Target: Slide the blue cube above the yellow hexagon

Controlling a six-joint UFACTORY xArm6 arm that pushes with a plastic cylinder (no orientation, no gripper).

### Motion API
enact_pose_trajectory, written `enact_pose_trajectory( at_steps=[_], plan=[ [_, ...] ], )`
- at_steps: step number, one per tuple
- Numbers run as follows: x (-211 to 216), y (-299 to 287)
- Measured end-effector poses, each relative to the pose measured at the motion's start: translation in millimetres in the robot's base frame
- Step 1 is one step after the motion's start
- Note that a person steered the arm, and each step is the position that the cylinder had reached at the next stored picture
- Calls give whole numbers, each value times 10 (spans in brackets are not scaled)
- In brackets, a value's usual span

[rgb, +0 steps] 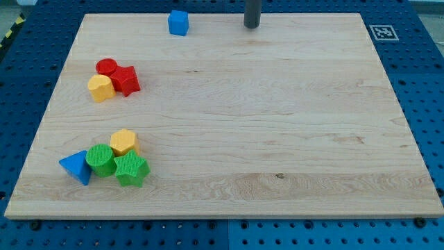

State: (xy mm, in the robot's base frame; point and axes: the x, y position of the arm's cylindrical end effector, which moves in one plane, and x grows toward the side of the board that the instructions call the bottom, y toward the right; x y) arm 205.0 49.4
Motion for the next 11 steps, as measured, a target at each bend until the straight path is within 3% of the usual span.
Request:
enact_pose_trajectory(
  at_steps=[2,3,5,11],
  plan=[
    [-119,-1186],
    [-9,-1469],
    [149,-1510],
    [1857,-1560]
  ],
)
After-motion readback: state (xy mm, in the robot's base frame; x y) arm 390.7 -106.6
